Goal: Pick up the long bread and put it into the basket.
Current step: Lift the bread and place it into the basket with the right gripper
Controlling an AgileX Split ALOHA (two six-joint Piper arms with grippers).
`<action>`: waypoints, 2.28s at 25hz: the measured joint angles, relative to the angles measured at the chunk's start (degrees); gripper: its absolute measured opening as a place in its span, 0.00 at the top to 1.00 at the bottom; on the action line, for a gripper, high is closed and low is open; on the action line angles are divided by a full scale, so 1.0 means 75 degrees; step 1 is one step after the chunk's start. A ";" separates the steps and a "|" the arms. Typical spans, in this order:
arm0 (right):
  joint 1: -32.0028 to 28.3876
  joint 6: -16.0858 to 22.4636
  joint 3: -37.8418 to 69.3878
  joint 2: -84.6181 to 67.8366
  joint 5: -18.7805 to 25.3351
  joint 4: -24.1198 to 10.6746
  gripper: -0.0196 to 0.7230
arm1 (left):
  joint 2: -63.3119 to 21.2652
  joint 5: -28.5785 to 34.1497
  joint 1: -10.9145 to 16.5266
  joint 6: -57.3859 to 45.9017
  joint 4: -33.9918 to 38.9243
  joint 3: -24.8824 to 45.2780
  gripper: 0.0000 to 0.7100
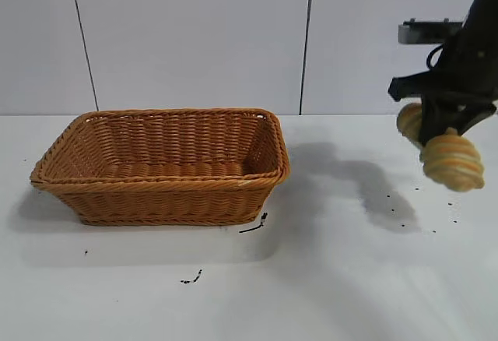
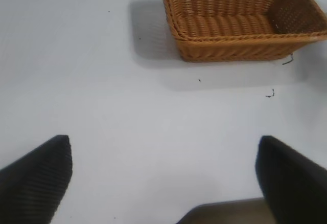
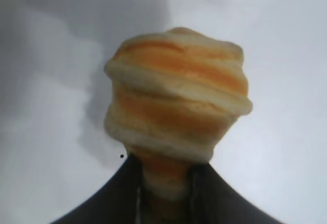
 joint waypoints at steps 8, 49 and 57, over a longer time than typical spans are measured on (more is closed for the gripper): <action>0.0733 -0.0961 -0.1996 0.0976 0.0601 0.0090 0.76 | 0.0000 0.0000 0.0000 0.0000 0.0000 0.0000 0.02; 0.4403 -0.7614 -0.3650 0.4488 -0.2796 0.0811 0.30 | 0.0000 0.0000 0.0000 0.0000 0.0000 0.0000 0.02; 0.4403 -0.7614 -0.3650 0.4328 -0.2798 0.0843 0.16 | 0.0000 0.0000 0.0000 0.0000 0.0000 0.0000 0.02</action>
